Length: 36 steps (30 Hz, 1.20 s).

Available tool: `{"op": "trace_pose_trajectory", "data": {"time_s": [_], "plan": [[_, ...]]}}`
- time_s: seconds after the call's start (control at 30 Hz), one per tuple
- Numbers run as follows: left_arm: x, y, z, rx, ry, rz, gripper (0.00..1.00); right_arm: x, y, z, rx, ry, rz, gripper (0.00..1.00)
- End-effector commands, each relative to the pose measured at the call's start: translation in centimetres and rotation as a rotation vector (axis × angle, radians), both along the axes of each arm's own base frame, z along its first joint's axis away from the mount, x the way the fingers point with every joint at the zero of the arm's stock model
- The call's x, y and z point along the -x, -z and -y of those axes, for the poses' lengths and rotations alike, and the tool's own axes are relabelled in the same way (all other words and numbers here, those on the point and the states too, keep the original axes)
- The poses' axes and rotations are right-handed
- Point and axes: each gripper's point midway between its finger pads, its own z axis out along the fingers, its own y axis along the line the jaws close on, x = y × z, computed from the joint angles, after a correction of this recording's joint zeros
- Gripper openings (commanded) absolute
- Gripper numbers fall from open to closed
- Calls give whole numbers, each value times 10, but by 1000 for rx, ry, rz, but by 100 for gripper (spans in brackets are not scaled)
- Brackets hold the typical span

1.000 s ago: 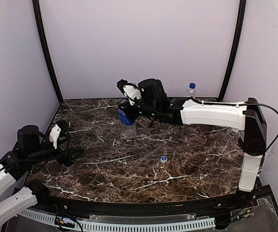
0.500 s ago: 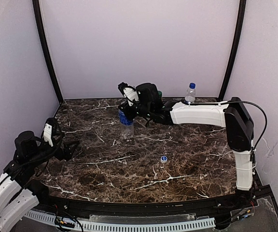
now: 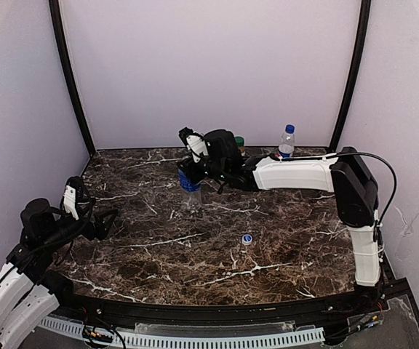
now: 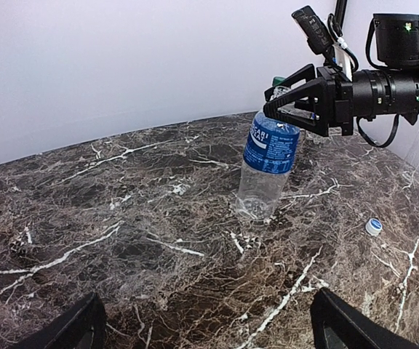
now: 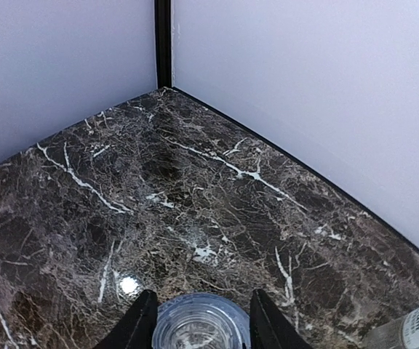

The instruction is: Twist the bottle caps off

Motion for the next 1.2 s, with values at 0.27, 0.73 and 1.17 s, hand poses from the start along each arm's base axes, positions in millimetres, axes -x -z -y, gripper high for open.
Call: {"op": "trace_pose_trajectory", "data": {"time_s": [0.27,0.73,1.17], "plan": [[1,1,6,25,35,11,99,-1,-21,3,18,-5,44,97],[2,1,8,27,49,12,98,-1,-113,16,-68,-1,149,98],[2,1,8,28,51,16,98,-101,-87,154,32,456,-98,96]]}}
